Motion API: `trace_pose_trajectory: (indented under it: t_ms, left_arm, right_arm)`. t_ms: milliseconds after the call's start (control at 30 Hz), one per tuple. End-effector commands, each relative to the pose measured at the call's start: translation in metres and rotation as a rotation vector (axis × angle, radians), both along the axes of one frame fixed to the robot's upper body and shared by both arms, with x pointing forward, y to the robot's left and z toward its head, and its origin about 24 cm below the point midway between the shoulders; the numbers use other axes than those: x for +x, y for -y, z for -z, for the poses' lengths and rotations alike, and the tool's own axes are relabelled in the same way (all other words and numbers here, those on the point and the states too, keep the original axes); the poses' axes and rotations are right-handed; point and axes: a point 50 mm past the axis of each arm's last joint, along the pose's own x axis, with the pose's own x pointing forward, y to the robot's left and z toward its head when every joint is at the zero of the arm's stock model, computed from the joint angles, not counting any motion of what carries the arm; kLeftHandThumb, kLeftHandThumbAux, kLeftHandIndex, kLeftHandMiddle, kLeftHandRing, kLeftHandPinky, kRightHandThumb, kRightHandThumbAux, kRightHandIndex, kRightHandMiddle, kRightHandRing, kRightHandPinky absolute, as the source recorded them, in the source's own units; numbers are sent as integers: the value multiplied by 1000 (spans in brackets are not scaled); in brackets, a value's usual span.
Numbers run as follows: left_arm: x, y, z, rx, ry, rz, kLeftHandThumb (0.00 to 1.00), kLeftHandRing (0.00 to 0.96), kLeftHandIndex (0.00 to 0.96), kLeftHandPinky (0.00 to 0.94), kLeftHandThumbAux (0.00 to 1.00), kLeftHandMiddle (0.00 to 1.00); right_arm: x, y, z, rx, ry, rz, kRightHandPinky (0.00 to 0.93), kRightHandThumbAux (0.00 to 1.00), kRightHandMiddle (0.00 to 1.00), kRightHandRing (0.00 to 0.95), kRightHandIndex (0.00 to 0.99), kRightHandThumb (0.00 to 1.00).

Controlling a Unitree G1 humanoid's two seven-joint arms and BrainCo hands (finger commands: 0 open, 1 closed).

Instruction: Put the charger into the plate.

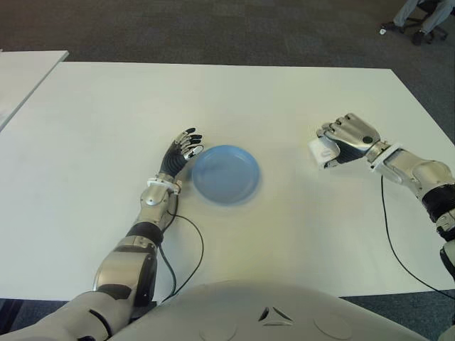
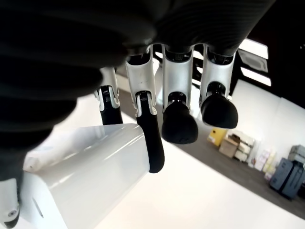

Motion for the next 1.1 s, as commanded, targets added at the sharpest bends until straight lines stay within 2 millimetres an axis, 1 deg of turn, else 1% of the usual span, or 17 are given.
trace_pose_trajectory:
  t_ms: [33, 333, 600, 833, 933, 1033, 1100]
  left_arm:
    - [-19, -1, 25, 1, -141, -30, 0, 250, 146, 222, 508, 263]
    - [-18, 0, 26, 2, -153, -37, 0, 244, 146, 208, 503, 262]
    - [-17, 1, 26, -8, -163, -43, 0, 242, 143, 195, 510, 267]
    - [-16, 0, 26, -9, -164, -56, 0, 242, 149, 205, 512, 270]
    - [-16, 1, 27, -7, -165, -61, 0, 244, 150, 200, 513, 272]
    - [-15, 1, 28, 0, -177, -74, 0, 241, 150, 190, 517, 271]
    - [-15, 2, 28, 2, -181, -79, 0, 240, 149, 191, 521, 269]
  right_arm:
    - [-7, -8, 1, 21, -19, -25, 831, 677, 542, 826, 409, 845]
    - [-8, -21, -8, 51, 13, -62, 844, 677, 545, 840, 409, 846]
    - [-5, -29, -13, 91, 25, -73, 848, 677, 544, 847, 407, 847]
    - [-3, -41, -17, 131, 19, -96, 842, 677, 542, 843, 406, 848]
    - [-3, -52, -19, 157, 12, -116, 845, 677, 542, 843, 405, 848]
    - [-4, -66, -17, 195, -4, -148, 849, 676, 542, 847, 406, 848]
    - [-5, -71, -16, 206, -14, -153, 851, 676, 543, 850, 407, 849]
